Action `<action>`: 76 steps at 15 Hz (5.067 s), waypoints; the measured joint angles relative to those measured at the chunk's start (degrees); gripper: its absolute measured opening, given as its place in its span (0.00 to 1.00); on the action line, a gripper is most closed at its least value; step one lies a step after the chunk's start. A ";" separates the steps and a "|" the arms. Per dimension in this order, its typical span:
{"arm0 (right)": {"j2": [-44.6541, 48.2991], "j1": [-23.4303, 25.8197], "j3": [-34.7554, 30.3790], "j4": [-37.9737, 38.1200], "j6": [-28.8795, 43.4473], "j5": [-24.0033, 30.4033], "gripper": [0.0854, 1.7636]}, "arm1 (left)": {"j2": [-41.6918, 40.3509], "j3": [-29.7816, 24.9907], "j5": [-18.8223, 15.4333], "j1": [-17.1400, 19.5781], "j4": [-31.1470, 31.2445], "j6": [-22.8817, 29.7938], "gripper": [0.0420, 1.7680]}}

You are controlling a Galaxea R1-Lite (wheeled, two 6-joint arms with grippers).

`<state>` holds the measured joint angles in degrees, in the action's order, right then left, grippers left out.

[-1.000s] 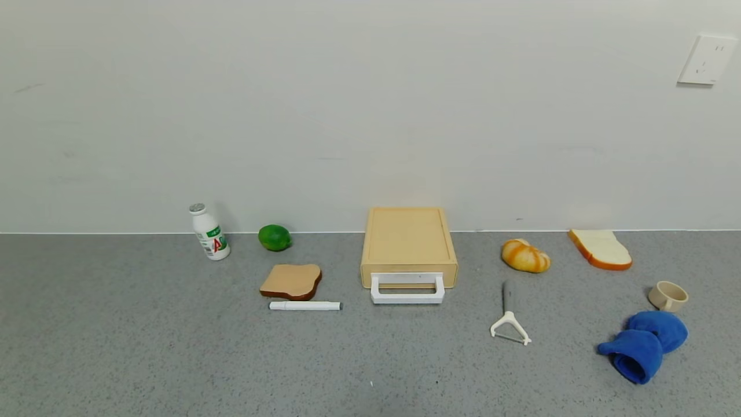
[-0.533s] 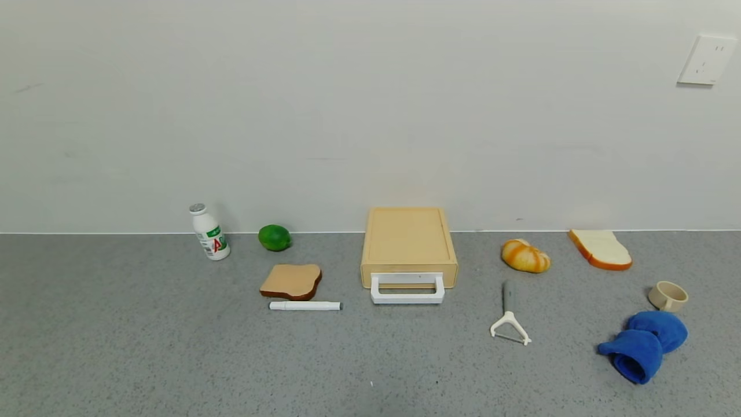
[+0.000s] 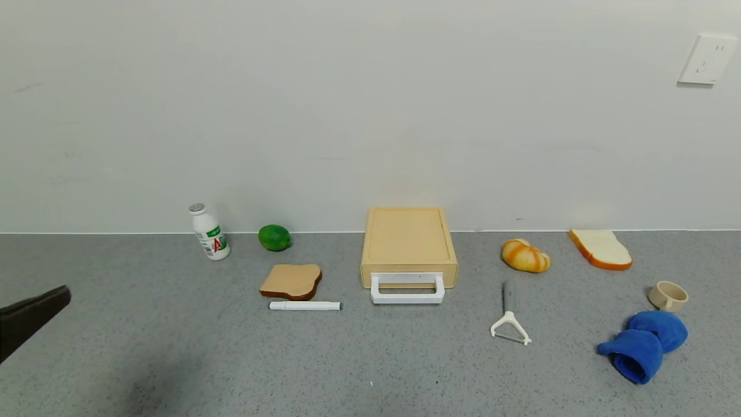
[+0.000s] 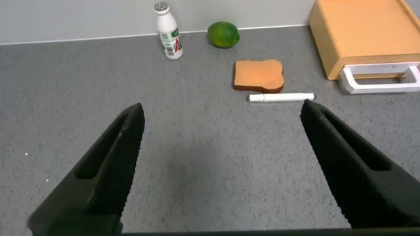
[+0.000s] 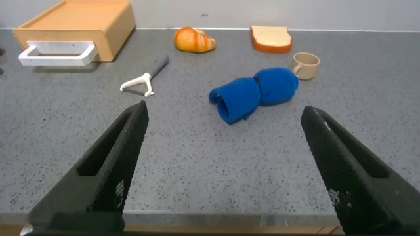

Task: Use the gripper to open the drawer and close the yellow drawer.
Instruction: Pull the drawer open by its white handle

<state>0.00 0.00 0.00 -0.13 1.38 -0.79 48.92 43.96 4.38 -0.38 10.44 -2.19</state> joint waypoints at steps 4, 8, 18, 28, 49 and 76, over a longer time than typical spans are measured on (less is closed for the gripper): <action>0.00 0.00 0.00 0.00 0.02 0.02 0.97 | 14.91 11.72 1.21 -4.06 5.66 4.10 0.97; 0.00 0.00 0.00 0.00 0.02 0.00 0.97 | 27.82 21.42 7.55 -12.46 10.62 9.50 0.97; 0.00 0.00 0.00 -0.02 0.00 0.02 0.97 | 53.61 40.41 11.39 -31.81 20.08 24.19 0.97; 0.00 0.00 0.00 -0.02 0.02 0.00 0.97 | 71.51 59.60 7.80 -37.24 21.18 20.49 0.97; 0.00 0.00 0.00 -0.02 0.02 0.00 0.97 | 91.04 69.63 20.59 -42.05 14.37 39.05 0.97; 0.00 0.00 0.00 -0.02 0.02 0.02 0.97 | 91.87 69.77 12.48 -43.85 25.98 39.92 0.97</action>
<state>0.00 0.00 0.00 -0.16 1.40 -0.77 140.79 113.73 16.86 -44.23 36.41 37.73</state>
